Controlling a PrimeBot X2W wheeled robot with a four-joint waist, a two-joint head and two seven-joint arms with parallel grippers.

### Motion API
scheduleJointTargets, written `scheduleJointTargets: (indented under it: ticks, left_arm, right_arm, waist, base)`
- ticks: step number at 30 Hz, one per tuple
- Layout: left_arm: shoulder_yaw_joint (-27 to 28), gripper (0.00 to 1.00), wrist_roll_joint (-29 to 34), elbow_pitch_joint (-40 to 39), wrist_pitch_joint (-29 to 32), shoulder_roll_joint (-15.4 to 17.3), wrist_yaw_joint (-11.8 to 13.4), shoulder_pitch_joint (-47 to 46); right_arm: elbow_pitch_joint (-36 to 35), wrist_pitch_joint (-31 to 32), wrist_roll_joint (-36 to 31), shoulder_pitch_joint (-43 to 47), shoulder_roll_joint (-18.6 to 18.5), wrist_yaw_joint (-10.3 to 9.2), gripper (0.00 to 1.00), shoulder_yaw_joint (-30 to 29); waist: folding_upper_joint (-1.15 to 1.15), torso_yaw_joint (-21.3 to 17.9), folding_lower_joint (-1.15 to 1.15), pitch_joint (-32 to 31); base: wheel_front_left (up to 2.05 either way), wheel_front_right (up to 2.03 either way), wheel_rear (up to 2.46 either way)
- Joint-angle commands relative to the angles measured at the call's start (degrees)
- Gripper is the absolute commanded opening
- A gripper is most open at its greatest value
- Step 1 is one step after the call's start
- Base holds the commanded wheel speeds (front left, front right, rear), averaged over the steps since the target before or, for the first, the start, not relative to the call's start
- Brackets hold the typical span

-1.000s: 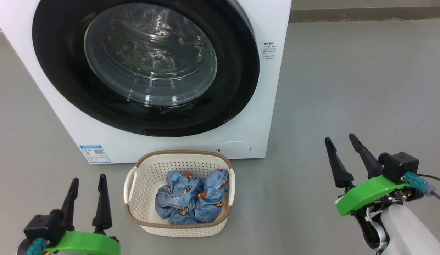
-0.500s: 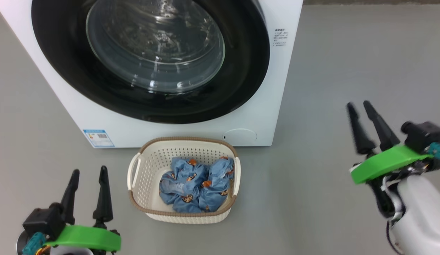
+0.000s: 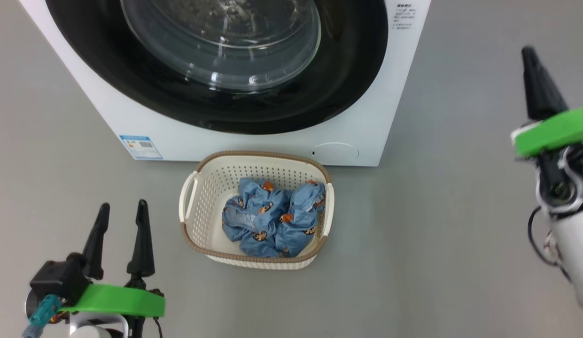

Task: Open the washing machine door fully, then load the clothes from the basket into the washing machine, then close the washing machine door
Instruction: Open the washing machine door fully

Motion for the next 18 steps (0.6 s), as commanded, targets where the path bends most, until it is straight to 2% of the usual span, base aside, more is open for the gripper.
scheduleJointTargets:
  ticks: [1,6,12,18]
  left_arm:
    - [1.7,1.0,0.8,-1.9,-0.4,1.0,-0.1,-2.5]
    - [1.8,1.0,0.9,-3.0,-0.4,0.9,-0.5,-3.8]
    - [1.8,1.0,0.9,-3.4,-0.4,0.4,-0.8,-4.9]
    - [2.3,1.0,0.8,-3.9,-0.4,-0.1,-1.1,-5.8]
  right_arm:
    - [-1.5,0.7,1.7,-2.3,-0.9,0.32,0.0,0.5]
    - [-0.8,5.7,12.6,-7.5,-2.2,0.32,0.0,-1.1]
    - [2.3,12.0,21.8,-12.7,-3.7,0.32,0.0,-1.6]
    - [4.7,18.1,26.9,-17.5,-4.6,0.32,0.0,-0.7]
  waist:
    - [0.0,0.8,0.0,1.4]
    - [0.0,2.0,0.0,4.0]
    - [0.0,3.7,0.0,6.2]
    - [0.0,5.1,0.0,8.4]
  base:
    - [0.0,0.0,0.0]
    - [0.0,0.0,0.0]
    - [0.0,0.0,0.0]
    - [0.0,0.0,0.0]
